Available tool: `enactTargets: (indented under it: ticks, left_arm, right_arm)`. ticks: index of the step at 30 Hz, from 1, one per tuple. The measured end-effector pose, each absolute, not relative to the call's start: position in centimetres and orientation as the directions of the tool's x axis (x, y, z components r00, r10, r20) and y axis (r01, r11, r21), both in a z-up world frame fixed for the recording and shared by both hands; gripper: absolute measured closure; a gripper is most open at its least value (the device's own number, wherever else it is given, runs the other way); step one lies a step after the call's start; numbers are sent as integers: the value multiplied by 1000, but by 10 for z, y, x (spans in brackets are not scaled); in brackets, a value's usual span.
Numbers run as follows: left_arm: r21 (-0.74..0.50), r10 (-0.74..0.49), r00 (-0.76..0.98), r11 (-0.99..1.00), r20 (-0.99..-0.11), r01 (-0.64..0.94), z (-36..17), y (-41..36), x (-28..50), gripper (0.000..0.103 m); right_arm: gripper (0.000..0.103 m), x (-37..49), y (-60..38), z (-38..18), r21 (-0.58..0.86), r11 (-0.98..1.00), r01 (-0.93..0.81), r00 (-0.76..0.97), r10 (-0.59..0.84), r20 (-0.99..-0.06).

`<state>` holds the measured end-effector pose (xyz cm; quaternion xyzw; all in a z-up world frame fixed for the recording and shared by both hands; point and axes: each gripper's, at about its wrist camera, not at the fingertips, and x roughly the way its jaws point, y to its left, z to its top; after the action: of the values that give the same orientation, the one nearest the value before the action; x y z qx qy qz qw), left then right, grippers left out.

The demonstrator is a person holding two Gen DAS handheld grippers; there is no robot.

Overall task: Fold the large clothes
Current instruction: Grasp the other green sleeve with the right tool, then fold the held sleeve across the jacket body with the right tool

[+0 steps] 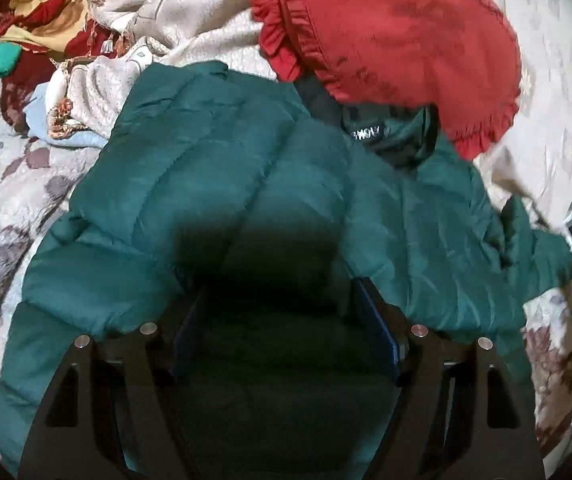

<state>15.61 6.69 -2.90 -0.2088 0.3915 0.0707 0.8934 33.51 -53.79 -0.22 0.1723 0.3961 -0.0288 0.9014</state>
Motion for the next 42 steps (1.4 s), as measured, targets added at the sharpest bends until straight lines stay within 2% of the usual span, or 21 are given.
enactTargets:
  ticks: [4,7,8,9,10,16,21,26,32,37,41,42]
  left_arm:
    - [-315,-38,681,904,-731,-288,-31,66,158,29]
    - [-310,-39,680,908,-732,-282,-32,64,161,27]
    - [-309,-38,680,908,-733,-282,-32,64,162,27]
    - [-311,-39,680,908,-732,-283,-32,64,162,27]
    - [-311,-39,680,907,-732,-283,-32,64,162,27]
    - [-295,-9,686,906,-728,-302,-27,67,157,27]
    - [-258,98,708,889,-700,-379,-14,77,142,27]
    - [-233,158,709,877,-687,-421,-8,80,129,27]
    - [-246,158,718,872,-678,-424,-8,83,121,27]
    - [-319,101,718,847,-688,-425,-15,95,125,27]
    - [-374,68,738,828,-672,-417,-17,102,124,27]
    - [-381,62,740,827,-669,-414,-17,102,124,27]
  right_arm:
    - [23,369,-562,-18,293,937,189,671,94,-735]
    - [22,381,-555,-20,223,964,145,692,62,-719]
    - [26,383,-551,-21,210,969,131,694,62,-717]
    - [61,385,-547,-20,213,972,99,688,88,-721]
    - [83,386,-545,-21,232,970,72,670,125,-731]
    - [86,339,-529,16,167,984,61,749,65,-660]
    - [88,285,-495,60,100,995,26,803,39,-595]
    - [88,244,-416,74,108,987,-119,809,160,-565]
    - [88,216,-262,47,164,925,-341,718,370,-589]
    - [88,197,-155,7,236,835,-497,589,524,-615]
    - [87,188,-104,-28,185,794,-579,514,531,-674]
    - [80,186,-98,-32,154,801,-578,519,507,-689]
